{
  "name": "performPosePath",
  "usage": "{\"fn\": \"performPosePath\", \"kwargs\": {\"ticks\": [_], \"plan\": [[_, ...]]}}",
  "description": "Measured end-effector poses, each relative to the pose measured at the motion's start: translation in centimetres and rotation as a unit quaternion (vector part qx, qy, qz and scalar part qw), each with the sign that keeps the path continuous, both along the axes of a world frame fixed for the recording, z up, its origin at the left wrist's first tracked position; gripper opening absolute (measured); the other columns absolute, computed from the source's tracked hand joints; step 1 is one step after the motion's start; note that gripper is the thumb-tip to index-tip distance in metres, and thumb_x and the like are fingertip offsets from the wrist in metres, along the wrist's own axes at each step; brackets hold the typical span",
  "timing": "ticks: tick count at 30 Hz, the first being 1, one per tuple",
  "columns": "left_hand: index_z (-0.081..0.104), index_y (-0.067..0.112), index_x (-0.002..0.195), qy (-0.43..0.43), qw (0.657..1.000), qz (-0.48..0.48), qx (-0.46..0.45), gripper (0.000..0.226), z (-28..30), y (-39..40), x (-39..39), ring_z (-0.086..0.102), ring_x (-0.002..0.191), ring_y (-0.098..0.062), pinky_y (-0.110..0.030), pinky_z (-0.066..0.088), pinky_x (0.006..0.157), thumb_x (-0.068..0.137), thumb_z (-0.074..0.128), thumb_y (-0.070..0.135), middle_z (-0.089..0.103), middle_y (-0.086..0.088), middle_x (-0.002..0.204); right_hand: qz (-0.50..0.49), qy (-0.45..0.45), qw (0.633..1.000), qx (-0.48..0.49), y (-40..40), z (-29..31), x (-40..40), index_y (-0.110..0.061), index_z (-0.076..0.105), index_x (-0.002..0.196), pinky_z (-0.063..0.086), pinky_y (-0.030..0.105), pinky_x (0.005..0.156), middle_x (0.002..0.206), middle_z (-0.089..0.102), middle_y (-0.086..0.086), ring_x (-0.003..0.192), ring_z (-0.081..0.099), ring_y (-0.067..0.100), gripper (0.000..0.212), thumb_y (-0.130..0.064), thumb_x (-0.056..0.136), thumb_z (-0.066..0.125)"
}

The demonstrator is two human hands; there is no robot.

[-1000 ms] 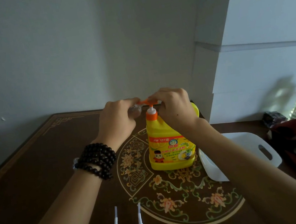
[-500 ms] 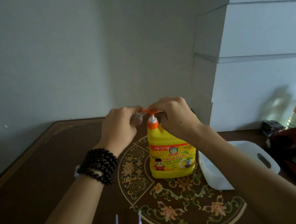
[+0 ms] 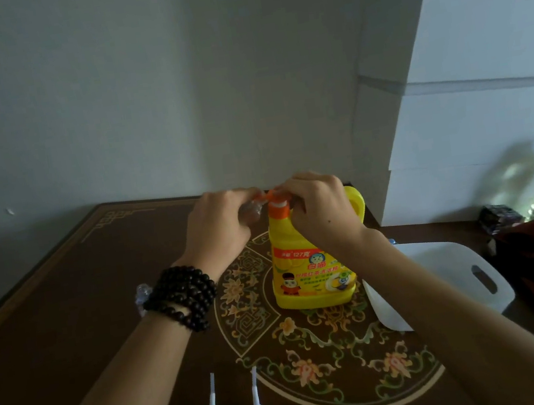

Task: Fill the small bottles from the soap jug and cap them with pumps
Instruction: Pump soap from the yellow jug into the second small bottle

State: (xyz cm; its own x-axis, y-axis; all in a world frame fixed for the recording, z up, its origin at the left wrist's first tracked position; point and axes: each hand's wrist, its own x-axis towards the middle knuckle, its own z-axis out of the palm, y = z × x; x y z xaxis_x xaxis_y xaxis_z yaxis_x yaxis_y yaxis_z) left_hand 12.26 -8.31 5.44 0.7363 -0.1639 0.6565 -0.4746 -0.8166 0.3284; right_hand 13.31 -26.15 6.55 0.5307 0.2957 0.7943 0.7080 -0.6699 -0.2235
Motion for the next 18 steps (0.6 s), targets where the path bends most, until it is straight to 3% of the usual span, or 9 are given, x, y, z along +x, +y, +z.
{"fn": "performPosePath", "kwargs": {"ticks": [3,6,10,14,18], "plan": [[0.075,0.028,0.101,0.002,1.000,-0.007,0.001,0.018,1.1,0.3,0.0,0.073,0.082,-0.019,-0.030,0.053,0.065,0.089,0.071,0.016,0.077,0.006,0.083,-0.004,0.010,1.000,-0.020,-0.1,1.3,0.1,-0.007,0.078,0.084,0.054,0.031,0.066,0.081,0.073,0.006,0.074,0.067,0.023,0.025,-0.001,0.075,0.055],[0.075,0.029,0.100,0.002,1.000,-0.011,0.008,0.017,2.3,0.4,0.0,0.073,0.083,-0.020,-0.032,0.052,0.065,0.088,0.071,0.018,0.078,0.003,0.084,-0.004,0.013,0.999,-0.046,0.1,2.6,0.2,-0.006,0.077,0.081,0.055,0.033,0.064,0.079,0.072,0.007,0.073,0.066,0.024,0.029,-0.006,0.070,0.050],[0.077,0.027,0.103,0.003,1.000,-0.010,-0.012,0.019,2.1,0.2,-0.3,0.071,0.079,-0.013,-0.021,0.043,0.064,0.089,0.072,0.015,0.079,0.003,0.086,-0.004,-0.017,0.999,-0.033,0.1,2.1,0.2,-0.004,0.076,0.080,0.053,0.028,0.061,0.076,0.071,0.008,0.069,0.065,0.025,0.024,-0.002,0.070,0.054],[0.078,0.026,0.102,-0.017,1.000,-0.007,-0.018,0.017,1.5,0.2,0.1,0.073,0.077,-0.018,-0.027,0.052,0.064,0.089,0.074,0.017,0.079,0.003,0.083,-0.033,-0.034,0.999,-0.005,0.2,0.8,0.9,-0.005,0.074,0.078,0.050,0.029,0.058,0.075,0.069,0.007,0.067,0.063,0.024,0.009,0.002,0.075,0.068],[0.077,0.029,0.112,-0.003,0.999,-0.014,-0.029,0.028,0.1,0.2,0.3,0.075,0.089,-0.015,-0.038,0.061,0.075,0.087,0.076,0.017,0.080,0.006,0.095,-0.033,-0.027,0.999,0.009,0.3,-0.7,1.1,-0.002,0.071,0.074,0.046,0.037,0.056,0.073,0.065,0.009,0.067,0.060,0.027,0.020,0.005,0.074,0.052]]}}
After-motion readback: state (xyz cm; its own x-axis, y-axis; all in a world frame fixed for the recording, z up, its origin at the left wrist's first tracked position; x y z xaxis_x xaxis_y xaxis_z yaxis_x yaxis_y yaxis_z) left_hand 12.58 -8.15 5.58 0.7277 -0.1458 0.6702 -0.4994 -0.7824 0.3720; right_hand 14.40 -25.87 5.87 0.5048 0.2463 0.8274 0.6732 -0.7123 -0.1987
